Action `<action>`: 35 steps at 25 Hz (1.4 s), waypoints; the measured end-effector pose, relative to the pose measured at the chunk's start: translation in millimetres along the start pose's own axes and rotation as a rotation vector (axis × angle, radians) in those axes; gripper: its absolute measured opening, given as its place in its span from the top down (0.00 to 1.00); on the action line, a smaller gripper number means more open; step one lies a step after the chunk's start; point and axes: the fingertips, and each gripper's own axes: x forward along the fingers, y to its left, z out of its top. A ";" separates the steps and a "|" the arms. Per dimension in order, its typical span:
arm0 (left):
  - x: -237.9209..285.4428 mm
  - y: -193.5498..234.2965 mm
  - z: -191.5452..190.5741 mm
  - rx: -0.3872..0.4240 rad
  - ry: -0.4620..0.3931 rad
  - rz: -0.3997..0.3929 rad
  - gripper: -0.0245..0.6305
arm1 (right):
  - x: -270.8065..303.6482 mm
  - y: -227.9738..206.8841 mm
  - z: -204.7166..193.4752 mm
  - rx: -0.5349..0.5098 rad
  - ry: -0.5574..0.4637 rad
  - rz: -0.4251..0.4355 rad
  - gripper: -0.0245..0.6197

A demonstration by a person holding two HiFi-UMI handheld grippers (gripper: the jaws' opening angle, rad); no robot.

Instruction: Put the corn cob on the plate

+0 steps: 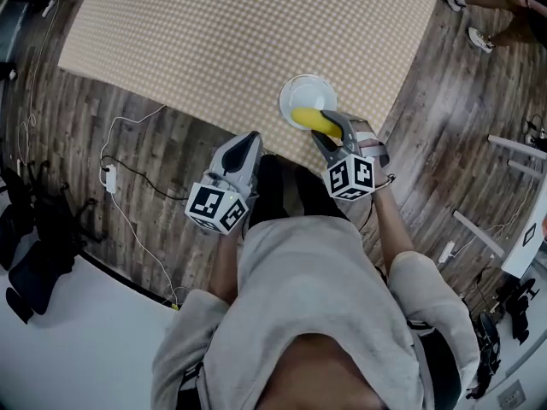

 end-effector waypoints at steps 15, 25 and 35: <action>-1.8 14.4 -2.7 -0.044 -0.007 0.032 0.95 | 61.9 -15.4 -5.4 0.142 0.003 0.151 0.61; -2.0 23.0 -0.9 -0.056 -0.015 0.045 0.95 | 87.5 -9.9 -10.1 0.081 0.133 0.306 0.61; -3.4 24.8 6.3 -0.063 -0.036 0.041 0.95 | 89.0 -13.8 -10.7 0.132 0.094 0.321 0.58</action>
